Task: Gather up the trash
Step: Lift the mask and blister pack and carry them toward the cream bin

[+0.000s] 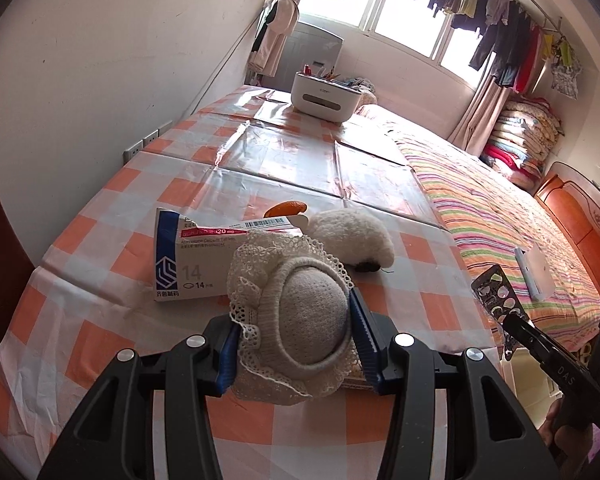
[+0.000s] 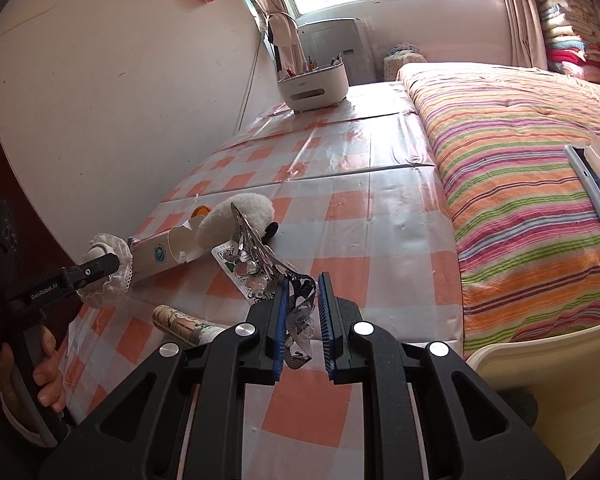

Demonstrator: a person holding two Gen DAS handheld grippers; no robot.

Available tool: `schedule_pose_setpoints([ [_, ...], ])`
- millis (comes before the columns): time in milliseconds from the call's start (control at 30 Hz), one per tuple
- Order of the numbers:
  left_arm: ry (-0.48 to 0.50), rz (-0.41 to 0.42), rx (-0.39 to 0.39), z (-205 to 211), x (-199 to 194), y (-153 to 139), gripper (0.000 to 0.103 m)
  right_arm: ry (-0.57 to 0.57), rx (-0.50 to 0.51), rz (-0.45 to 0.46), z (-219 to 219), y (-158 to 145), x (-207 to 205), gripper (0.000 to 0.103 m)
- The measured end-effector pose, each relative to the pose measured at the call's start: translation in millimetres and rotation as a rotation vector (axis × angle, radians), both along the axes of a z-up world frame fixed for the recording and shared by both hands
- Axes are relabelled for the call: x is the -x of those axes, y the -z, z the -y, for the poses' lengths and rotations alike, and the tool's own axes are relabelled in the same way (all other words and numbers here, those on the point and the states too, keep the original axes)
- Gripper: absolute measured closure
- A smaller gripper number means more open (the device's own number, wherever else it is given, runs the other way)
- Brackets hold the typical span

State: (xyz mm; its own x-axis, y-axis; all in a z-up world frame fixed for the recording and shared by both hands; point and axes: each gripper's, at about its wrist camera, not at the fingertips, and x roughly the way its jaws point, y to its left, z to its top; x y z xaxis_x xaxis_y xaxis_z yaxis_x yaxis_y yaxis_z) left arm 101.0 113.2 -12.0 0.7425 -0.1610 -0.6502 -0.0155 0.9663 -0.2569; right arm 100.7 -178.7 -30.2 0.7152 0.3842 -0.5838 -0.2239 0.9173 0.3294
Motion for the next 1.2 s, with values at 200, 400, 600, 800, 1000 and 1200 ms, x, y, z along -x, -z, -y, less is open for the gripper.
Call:
schedule_pose_setpoints([
  [200,0.053,0.009,0.010,23,0,-3,0.056,0.026,-0.002,0.013,18,-4,8,0.089],
  [400,0.114,0.023,0.022,50,1,-5,0.056,0.058,0.019,0.029,35,-5,21,0.089],
  [600,0.176,0.020,0.028,75,2,-2,0.056,0.103,0.022,0.042,57,-2,35,0.088],
  [800,0.232,0.014,0.029,96,5,1,0.056,0.151,0.013,0.045,80,0,45,0.088],
  [1000,0.284,0.019,0.026,120,10,1,0.056,0.195,0.003,0.054,101,1,56,0.088],
  [1200,0.335,0.016,0.024,138,15,2,0.056,0.245,-0.021,0.045,121,7,74,0.087],
])
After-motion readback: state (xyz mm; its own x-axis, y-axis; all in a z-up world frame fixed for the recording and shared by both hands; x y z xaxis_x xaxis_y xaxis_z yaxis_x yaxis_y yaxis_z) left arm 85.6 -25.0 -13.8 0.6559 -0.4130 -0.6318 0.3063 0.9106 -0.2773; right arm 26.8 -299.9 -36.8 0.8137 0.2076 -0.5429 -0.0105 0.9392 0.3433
